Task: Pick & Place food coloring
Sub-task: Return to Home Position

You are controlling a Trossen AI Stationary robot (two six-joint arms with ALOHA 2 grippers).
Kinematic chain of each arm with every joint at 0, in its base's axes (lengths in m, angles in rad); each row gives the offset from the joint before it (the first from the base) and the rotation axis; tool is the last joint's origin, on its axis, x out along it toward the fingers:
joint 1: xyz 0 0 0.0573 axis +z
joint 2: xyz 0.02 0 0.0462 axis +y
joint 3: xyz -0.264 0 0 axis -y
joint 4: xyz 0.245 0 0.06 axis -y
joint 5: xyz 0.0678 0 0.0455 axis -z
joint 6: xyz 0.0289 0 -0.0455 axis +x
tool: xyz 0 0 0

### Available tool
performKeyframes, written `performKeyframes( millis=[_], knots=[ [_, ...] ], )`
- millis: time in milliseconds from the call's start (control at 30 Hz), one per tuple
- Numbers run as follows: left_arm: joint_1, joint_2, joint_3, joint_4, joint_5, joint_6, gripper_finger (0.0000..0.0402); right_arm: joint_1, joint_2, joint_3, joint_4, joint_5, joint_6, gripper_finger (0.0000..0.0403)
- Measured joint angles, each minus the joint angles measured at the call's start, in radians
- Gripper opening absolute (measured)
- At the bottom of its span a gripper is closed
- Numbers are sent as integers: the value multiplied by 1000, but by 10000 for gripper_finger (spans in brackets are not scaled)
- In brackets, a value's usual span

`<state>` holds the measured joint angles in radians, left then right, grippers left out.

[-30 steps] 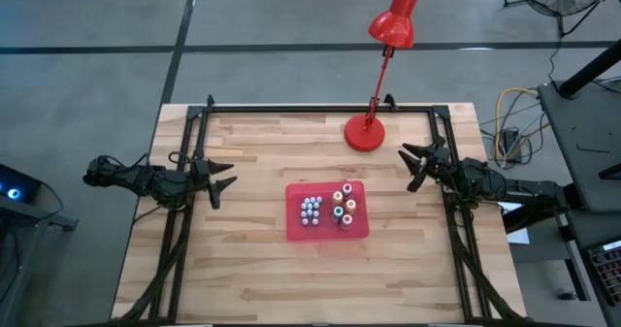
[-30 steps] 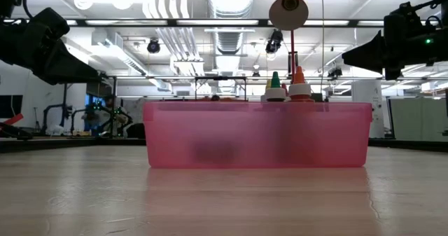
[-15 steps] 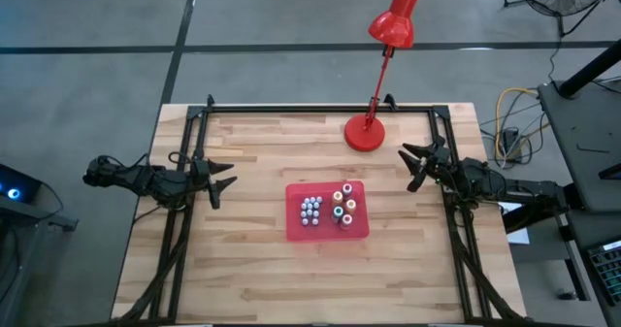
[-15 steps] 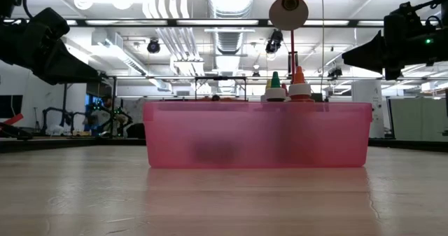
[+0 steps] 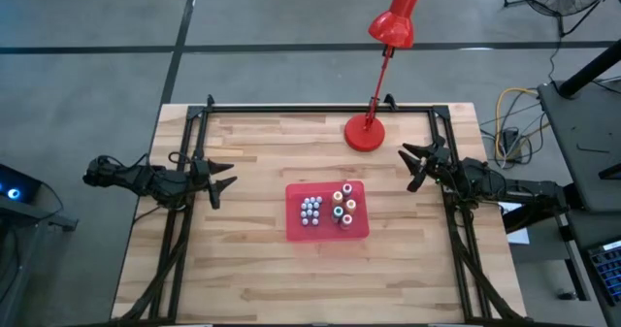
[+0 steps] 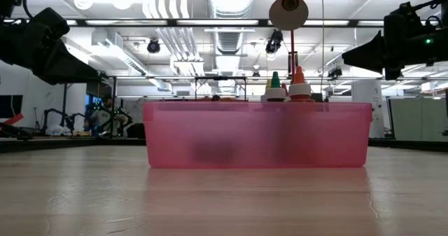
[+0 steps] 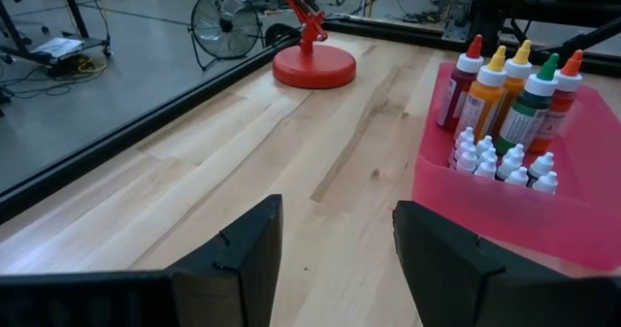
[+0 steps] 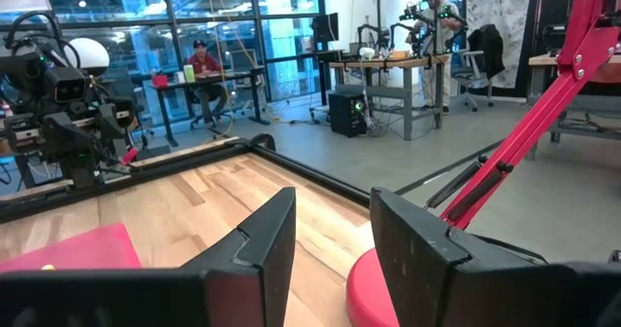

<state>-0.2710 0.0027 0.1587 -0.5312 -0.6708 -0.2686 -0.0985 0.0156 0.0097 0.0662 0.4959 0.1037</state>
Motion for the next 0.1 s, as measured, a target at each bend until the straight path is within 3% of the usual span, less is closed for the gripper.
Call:
performKeyframes(
  millis=[100],
  knots=[
    [0,0,0,0,0,0,170,0,0,0,0,0,0,128]
  ],
)
